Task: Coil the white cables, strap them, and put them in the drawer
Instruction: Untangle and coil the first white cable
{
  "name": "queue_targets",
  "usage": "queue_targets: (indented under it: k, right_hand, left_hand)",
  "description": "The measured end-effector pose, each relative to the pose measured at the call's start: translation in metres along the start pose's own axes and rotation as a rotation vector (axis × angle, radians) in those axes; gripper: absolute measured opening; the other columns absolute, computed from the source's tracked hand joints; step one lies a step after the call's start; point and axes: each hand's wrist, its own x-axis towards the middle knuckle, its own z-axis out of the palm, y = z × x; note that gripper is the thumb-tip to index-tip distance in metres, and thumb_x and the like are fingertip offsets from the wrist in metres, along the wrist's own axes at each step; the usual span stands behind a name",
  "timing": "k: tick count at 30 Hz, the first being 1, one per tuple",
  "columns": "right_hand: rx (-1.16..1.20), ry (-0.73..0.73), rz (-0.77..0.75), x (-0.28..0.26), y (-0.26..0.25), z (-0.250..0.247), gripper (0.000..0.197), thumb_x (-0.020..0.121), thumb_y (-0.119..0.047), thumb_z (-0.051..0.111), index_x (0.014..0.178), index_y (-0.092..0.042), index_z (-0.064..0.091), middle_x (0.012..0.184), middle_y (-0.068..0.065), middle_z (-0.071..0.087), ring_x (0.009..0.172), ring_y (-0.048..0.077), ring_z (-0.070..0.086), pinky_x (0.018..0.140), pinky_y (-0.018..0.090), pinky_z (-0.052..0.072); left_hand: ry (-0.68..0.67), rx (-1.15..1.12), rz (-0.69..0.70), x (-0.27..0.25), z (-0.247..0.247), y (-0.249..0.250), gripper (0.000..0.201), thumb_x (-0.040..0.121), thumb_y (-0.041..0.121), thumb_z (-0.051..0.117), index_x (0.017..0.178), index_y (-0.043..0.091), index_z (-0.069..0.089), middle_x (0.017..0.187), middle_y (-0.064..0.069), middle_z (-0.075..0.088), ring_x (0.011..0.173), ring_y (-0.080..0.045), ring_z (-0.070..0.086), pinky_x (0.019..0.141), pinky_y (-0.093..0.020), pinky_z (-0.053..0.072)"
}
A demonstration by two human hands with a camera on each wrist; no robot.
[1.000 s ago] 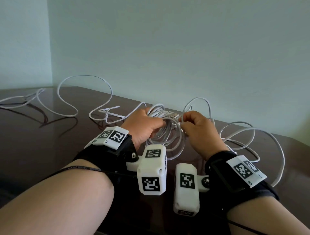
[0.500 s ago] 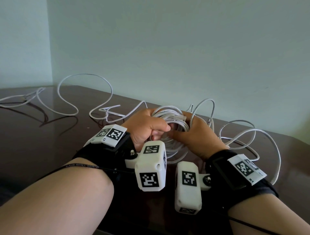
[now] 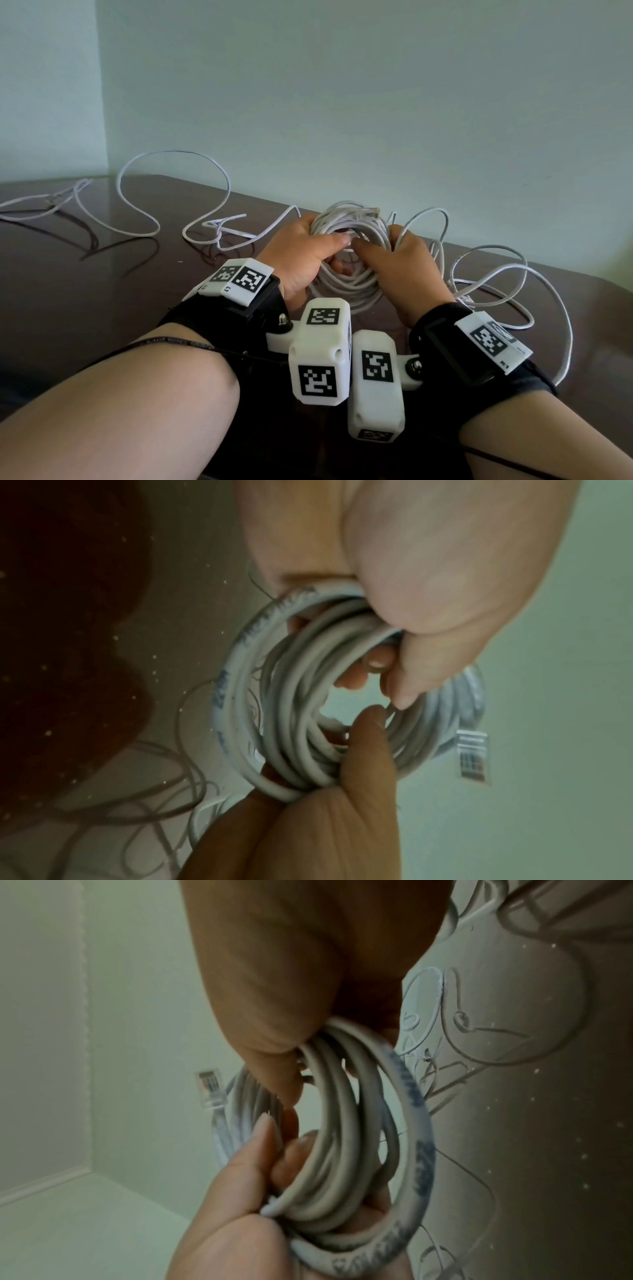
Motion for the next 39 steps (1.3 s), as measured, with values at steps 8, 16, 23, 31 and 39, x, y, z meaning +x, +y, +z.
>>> queue_targets:
  k: [8, 16, 23, 31, 39]
  right_hand:
    - [0.015, -0.256, -0.097, -0.004, 0.000, -0.006, 0.038, 0.073, 0.007, 0.066, 0.096, -0.024, 0.063, 0.084, -0.003, 0.071, 0.079, 0.011, 0.068, 0.077, 0.028, 0.056]
    - [0.006, -0.318, -0.109, -0.007, -0.006, -0.007, 0.018, 0.076, -0.005, 0.067, 0.080, -0.022, 0.068, 0.067, -0.005, 0.069, 0.064, 0.007, 0.064, 0.060, 0.018, 0.049]
    - [0.072, -0.355, 0.019, -0.006, -0.002, -0.004, 0.035, 0.067, -0.045, 0.077, 0.079, -0.014, 0.066, 0.068, 0.000, 0.067, 0.064, 0.012, 0.063, 0.065, 0.026, 0.048]
    - [0.016, -0.276, 0.001, -0.005, -0.002, -0.010, 0.004, 0.081, -0.019, 0.072, 0.080, -0.019, 0.069, 0.073, 0.002, 0.072, 0.072, 0.018, 0.068, 0.077, 0.037, 0.054]
    - [0.033, -0.179, -0.024, -0.004, 0.001, -0.005, 0.010, 0.088, -0.020, 0.063, 0.079, -0.018, 0.069, 0.078, 0.009, 0.072, 0.074, 0.022, 0.066, 0.076, 0.040, 0.054]
  left_hand:
    - [-0.069, 0.471, 0.081, 0.002, -0.003, -0.002, 0.020, 0.088, 0.009, 0.057, 0.103, 0.021, 0.060, 0.069, 0.005, 0.060, 0.061, -0.017, 0.056, 0.064, -0.031, 0.047]
    - [-0.093, 0.454, 0.070, 0.004, -0.004, -0.004, 0.044, 0.083, 0.005, 0.059, 0.121, 0.027, 0.050, 0.098, 0.002, 0.063, 0.076, -0.018, 0.060, 0.070, -0.032, 0.050]
    - [-0.107, 0.587, 0.126, 0.005, -0.009, -0.004, 0.039, 0.086, 0.006, 0.055, 0.120, 0.024, 0.049, 0.088, 0.008, 0.058, 0.079, -0.015, 0.059, 0.068, -0.026, 0.047]
    - [-0.081, 0.439, 0.116, 0.002, -0.005, -0.004, 0.067, 0.079, 0.003, 0.063, 0.133, 0.034, 0.039, 0.097, 0.002, 0.064, 0.079, -0.015, 0.061, 0.077, -0.028, 0.050]
    - [0.012, 0.216, 0.109, 0.002, -0.003, -0.003, 0.070, 0.066, 0.006, 0.073, 0.127, 0.031, 0.049, 0.086, -0.001, 0.061, 0.071, -0.015, 0.058, 0.073, -0.023, 0.050]
